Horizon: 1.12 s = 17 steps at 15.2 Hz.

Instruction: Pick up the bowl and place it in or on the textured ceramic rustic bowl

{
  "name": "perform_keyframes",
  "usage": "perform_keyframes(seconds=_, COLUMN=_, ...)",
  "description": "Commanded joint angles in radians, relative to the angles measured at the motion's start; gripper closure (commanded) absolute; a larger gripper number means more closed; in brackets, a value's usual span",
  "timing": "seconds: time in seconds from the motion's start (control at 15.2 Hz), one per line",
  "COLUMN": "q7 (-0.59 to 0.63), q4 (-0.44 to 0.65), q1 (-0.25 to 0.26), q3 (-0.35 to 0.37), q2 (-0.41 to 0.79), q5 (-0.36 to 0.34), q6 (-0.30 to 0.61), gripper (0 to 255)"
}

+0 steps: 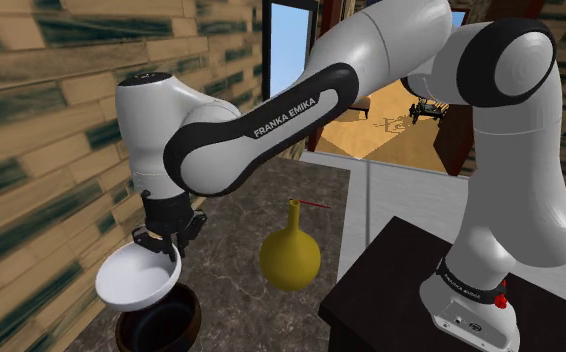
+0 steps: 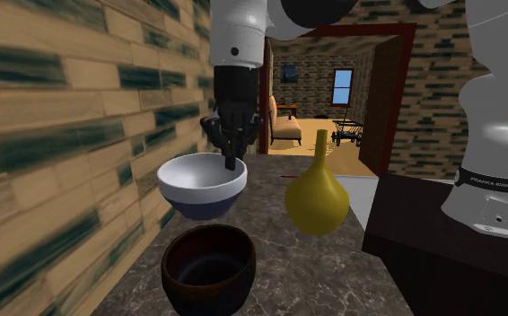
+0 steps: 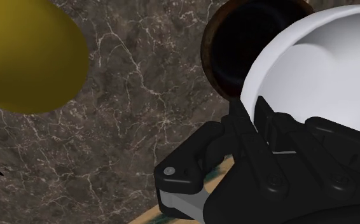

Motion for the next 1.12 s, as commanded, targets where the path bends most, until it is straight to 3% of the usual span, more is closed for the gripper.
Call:
perform_keyframes(seconds=0.0, q7=0.006, q4=-0.01, q1=0.003, q3=-0.002, q2=0.011, q5=-0.005, q6=0.02, gripper=255)
perform_keyframes(seconds=1.06, q7=0.031, q4=-0.072, q1=0.018, q3=-0.028, q2=0.105, q5=-0.048, q6=0.172, gripper=255)
